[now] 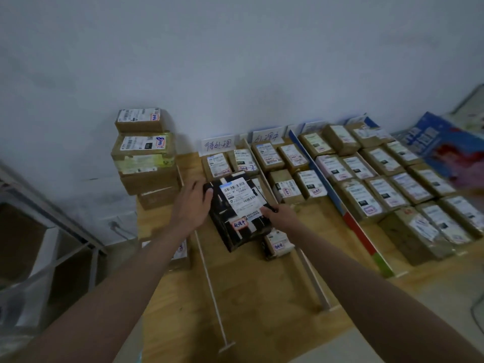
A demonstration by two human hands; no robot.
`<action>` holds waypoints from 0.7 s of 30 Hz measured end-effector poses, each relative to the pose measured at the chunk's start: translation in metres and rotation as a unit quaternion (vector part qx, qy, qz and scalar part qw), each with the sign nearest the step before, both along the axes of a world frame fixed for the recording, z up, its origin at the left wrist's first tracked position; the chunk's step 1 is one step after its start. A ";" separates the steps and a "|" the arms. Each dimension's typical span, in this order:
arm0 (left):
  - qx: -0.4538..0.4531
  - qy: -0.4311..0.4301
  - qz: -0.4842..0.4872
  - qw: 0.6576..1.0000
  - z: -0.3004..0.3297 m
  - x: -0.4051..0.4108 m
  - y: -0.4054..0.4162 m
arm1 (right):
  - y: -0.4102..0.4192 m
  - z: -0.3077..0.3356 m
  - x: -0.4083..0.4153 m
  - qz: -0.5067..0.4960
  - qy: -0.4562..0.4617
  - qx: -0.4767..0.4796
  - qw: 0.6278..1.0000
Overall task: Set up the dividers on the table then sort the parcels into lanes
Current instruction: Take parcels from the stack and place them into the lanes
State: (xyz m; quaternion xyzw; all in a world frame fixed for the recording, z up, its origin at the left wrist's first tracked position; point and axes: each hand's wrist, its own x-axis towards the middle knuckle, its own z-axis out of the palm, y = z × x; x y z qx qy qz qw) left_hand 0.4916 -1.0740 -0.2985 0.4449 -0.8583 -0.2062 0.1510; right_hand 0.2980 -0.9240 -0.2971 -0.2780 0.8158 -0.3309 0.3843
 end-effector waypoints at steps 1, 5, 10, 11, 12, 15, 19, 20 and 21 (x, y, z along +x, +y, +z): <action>-0.008 -0.003 -0.014 1.000 -0.004 -0.008 0.008 | 0.011 -0.001 -0.011 -0.022 -0.002 -0.001 1.000; -0.038 -0.047 -0.058 0.996 -0.014 -0.045 0.046 | 0.054 -0.003 -0.057 -0.081 0.017 0.018 0.996; -0.035 -0.092 -0.093 0.991 -0.027 -0.091 0.093 | 0.100 -0.009 -0.110 -0.132 0.048 0.031 0.990; -0.034 -0.094 -0.096 0.990 -0.030 -0.100 0.101 | 0.107 -0.010 -0.118 -0.134 0.049 0.031 0.989; -0.029 -0.097 -0.097 0.990 -0.031 -0.108 0.108 | 0.114 -0.012 -0.127 -0.136 0.049 0.032 0.989; -0.021 -0.109 -0.091 0.990 -0.037 -0.132 0.127 | 0.132 -0.026 -0.154 -0.133 0.040 0.029 0.990; -0.021 -0.129 -0.077 0.989 -0.049 -0.158 0.143 | 0.146 -0.049 -0.182 -0.122 0.009 0.042 0.992; -0.020 -0.130 -0.073 0.989 -0.053 -0.163 0.148 | 0.147 -0.055 -0.188 -0.116 0.013 0.049 0.992; -0.017 -0.130 -0.071 0.989 -0.057 -0.168 0.152 | 0.149 -0.060 -0.194 -0.111 0.019 0.055 0.992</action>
